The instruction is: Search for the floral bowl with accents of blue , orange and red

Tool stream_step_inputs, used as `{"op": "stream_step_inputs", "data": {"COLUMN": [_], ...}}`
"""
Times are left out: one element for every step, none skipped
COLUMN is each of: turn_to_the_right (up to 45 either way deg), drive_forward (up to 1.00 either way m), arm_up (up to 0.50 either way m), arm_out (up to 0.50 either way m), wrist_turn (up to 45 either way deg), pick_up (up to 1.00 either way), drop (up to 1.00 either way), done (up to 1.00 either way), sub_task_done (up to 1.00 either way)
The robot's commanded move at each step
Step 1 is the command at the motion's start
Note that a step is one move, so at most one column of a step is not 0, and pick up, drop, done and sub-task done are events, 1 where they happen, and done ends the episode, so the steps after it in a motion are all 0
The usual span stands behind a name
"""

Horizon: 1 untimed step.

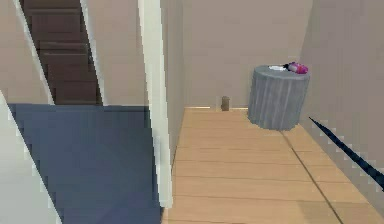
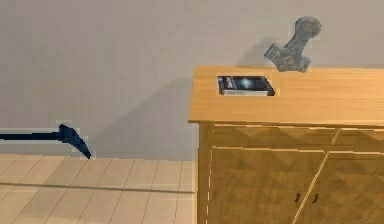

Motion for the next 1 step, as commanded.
{"op": "stream_step_inputs", "data": {"turn_to_the_right": [3.0], "drive_forward": [0.0], "arm_up": [0.0], "arm_out": [0.0], "wrist_turn": [0.0], "pick_up": [0.0], "drop": [0.0], "done": [0.0], "sub_task_done": [0.0]}}
